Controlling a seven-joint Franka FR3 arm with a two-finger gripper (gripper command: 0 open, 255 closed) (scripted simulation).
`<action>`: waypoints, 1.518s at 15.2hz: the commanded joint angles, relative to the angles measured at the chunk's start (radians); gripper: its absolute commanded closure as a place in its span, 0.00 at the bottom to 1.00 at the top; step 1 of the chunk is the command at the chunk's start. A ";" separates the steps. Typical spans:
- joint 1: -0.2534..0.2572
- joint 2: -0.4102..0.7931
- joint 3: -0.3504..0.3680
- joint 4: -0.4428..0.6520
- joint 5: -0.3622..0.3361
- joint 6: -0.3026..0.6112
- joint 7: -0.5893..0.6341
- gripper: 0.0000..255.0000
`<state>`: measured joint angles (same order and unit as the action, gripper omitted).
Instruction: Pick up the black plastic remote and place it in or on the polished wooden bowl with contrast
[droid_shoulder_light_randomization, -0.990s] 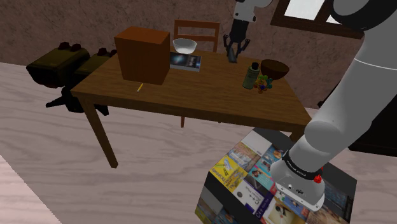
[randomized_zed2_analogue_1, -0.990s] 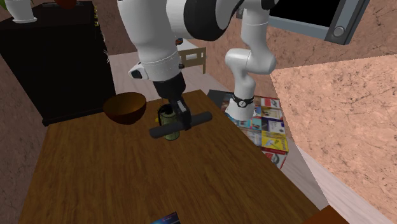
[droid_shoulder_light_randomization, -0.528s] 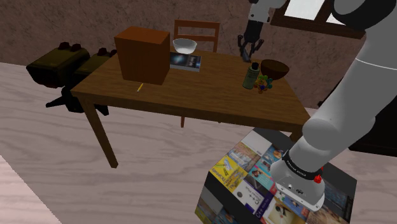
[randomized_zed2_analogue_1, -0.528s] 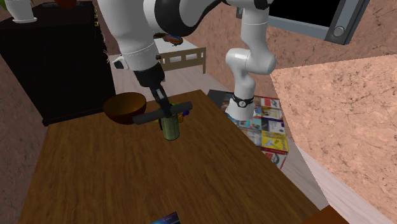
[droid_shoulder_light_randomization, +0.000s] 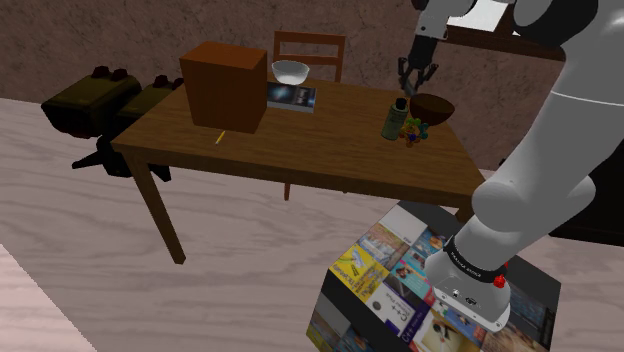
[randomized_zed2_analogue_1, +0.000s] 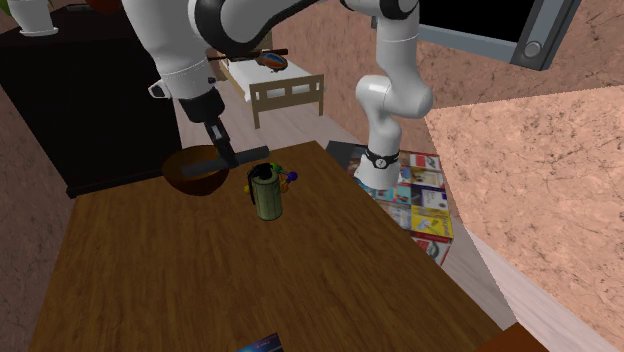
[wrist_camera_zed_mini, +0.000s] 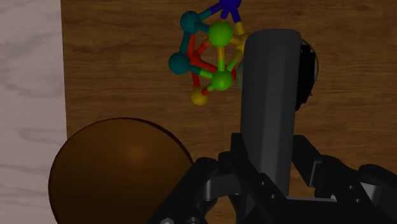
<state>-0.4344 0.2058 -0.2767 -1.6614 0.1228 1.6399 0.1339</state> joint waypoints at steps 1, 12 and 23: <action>-0.031 0.025 -0.019 0.034 0.000 -0.014 -0.050 1.00; -0.190 0.198 -0.086 0.243 0.025 -0.072 -0.260 1.00; -0.184 0.214 -0.081 0.134 0.032 0.052 -0.268 1.00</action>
<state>-0.6177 0.4173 -0.3584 -1.5228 0.1541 1.6854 -0.1334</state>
